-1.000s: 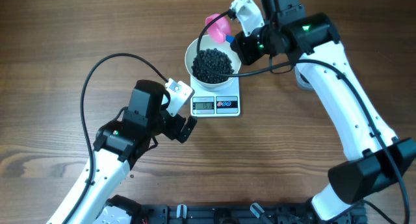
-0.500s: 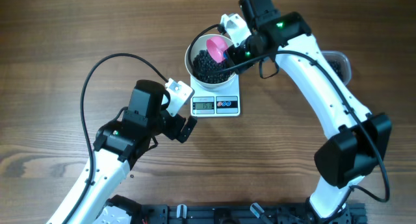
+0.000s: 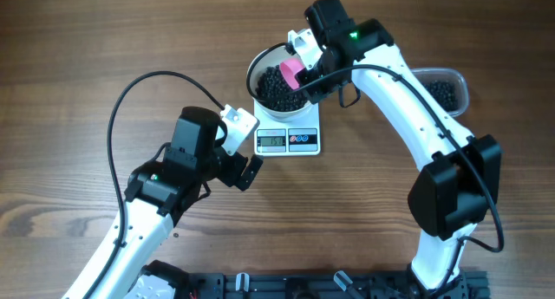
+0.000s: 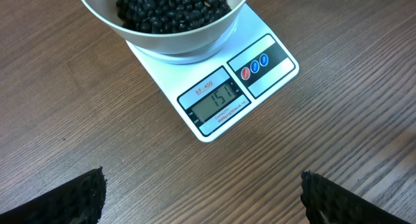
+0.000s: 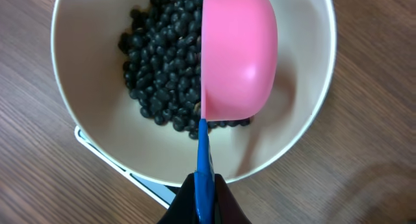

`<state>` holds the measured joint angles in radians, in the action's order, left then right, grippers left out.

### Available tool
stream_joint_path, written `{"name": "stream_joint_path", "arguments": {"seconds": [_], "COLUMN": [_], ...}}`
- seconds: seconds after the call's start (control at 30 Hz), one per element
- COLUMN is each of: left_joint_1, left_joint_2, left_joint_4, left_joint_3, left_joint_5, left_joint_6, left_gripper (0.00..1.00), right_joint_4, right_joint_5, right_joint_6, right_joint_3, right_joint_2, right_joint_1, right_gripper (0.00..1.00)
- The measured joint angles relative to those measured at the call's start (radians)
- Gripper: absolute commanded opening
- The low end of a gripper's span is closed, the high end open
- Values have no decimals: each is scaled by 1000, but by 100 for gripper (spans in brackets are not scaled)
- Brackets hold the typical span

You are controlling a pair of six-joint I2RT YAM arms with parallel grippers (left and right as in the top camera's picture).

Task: Scoop item into bowl and weigh 150g on scale
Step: 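Tip the scoop to pour beans into the bowl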

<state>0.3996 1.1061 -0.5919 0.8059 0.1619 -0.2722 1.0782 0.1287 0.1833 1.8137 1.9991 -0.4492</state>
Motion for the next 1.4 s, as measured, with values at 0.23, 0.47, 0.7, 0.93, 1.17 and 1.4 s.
{"name": "stream_joint_path", "arguments": {"seconds": [0.23, 0.47, 0.7, 0.93, 1.17, 1.4], "left_joint_1": [0, 0, 0, 0, 0, 0], "left_joint_2": [0, 0, 0, 0, 0, 0], "left_joint_4": [0, 0, 0, 0, 0, 0], "left_joint_3": [0, 0, 0, 0, 0, 0], "left_joint_5": [0, 0, 0, 0, 0, 0], "left_joint_6": [0, 0, 0, 0, 0, 0], "left_gripper": [100, 100, 100, 100, 100, 100], "right_joint_4": [-3, -3, -6, -9, -10, -9], "right_joint_5": [-19, -22, -22, -18, 10, 32], "right_joint_6": [0, 0, 0, 0, 0, 0], "right_joint_3": [0, 0, 0, 0, 0, 0], "right_joint_2": [2, 12, 12, 12, 12, 12], "right_joint_1": [0, 0, -6, -8, -8, -8], "right_gripper": [4, 4, 4, 4, 4, 4]}}
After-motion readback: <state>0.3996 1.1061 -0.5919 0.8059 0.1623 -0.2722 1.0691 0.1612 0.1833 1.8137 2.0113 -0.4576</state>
